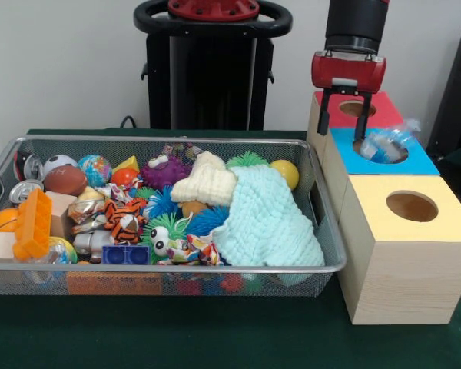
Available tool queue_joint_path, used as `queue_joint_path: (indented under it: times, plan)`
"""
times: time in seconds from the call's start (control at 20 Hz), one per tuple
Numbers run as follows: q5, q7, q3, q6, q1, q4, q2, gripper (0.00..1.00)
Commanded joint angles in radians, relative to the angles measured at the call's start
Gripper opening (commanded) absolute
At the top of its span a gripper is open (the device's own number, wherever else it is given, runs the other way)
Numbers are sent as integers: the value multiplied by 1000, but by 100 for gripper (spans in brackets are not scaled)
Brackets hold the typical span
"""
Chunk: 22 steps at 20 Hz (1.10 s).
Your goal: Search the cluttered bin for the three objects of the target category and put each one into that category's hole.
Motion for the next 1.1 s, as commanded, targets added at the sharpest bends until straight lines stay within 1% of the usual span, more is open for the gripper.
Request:
queue_joint_path:
  times: [0.05, 0.3, 0.6, 0.75, 0.8, 0.85, 0.95, 1.0, 1.1]
  plan:
    - [106, 230, 82, 90, 8, -120, -4, 100]
    - [99, 221, 92, 84, -5, -119, -2, 100]
    - [51, 231, 118, 73, -44, -109, -7, 100]
    - [34, 197, 115, 135, -68, -98, -55, 100]
    - [9, 181, 122, 151, -95, -97, -67, 100]
    - [-35, 167, 150, 161, -151, -103, -67, 100]
    - [-168, 118, 238, 158, -310, -153, -20, 100]
    - [-214, 89, 272, 171, -371, -180, -2, 100]
    - [-264, 44, 313, 219, -451, -216, 1, 100]
